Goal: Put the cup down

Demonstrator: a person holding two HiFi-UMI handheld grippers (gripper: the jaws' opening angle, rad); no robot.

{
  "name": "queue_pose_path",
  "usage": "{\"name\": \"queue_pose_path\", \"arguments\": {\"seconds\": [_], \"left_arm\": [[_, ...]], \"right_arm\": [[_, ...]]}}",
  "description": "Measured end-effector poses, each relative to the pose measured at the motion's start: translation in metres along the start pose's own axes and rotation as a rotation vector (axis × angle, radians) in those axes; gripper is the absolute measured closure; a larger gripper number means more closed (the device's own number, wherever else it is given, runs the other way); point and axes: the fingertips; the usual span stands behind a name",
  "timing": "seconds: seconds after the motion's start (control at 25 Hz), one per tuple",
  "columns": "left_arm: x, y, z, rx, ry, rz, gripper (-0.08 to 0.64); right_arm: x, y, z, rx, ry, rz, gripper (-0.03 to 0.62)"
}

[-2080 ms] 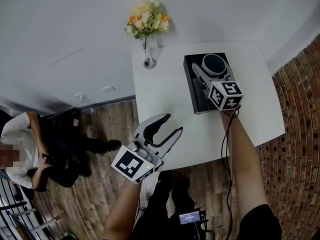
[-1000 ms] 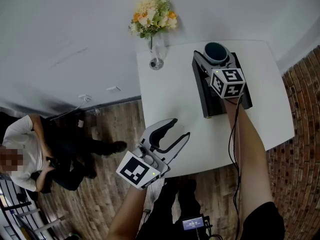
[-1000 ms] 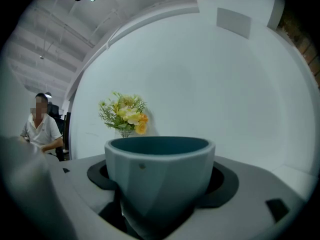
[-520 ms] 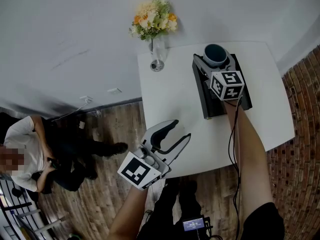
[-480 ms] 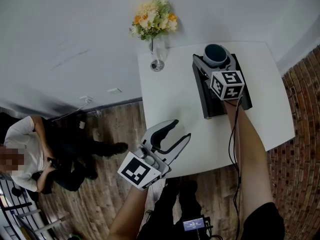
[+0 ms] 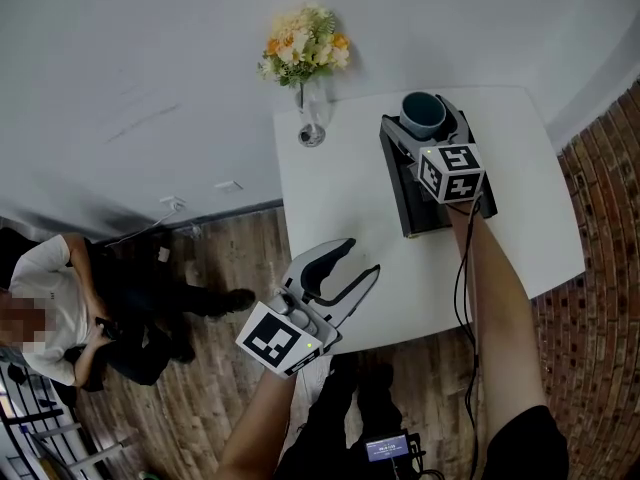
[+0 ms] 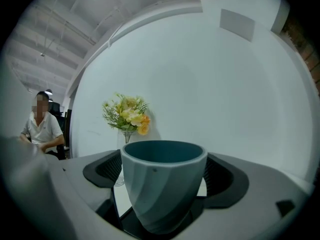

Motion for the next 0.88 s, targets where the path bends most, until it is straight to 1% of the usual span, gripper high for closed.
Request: {"name": "queue_pose_path", "arguments": {"seconds": [0.24, 0.6, 0.76, 0.88], "left_arm": [[0.000, 0.000, -0.002, -0.004, 0.004, -0.013, 0.376], [-0.005, -0.003, -0.014, -0.020, 0.011, -0.048, 0.376], [-0.010, -0.005, -0.016, -0.023, 0.017, -0.057, 0.376], [-0.013, -0.007, -0.020, -0.027, 0.014, -0.060, 0.376]], "right_arm": [[0.015, -0.002, 0.002, -0.023, 0.019, 0.008, 0.106], [0.057, -0.005, 0.006, -0.063, 0.063, 0.025, 0.106], [0.074, -0.001, 0.006, -0.072, 0.076, 0.012, 0.107], [0.086, 0.007, 0.005, -0.082, 0.085, -0.013, 0.107]]}}
Point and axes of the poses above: the fingertips, and each gripper's own axes: x backward along the fingers, y to its left, z out of its underside, and after that the axes turned 15 degrees about -x, right-handed
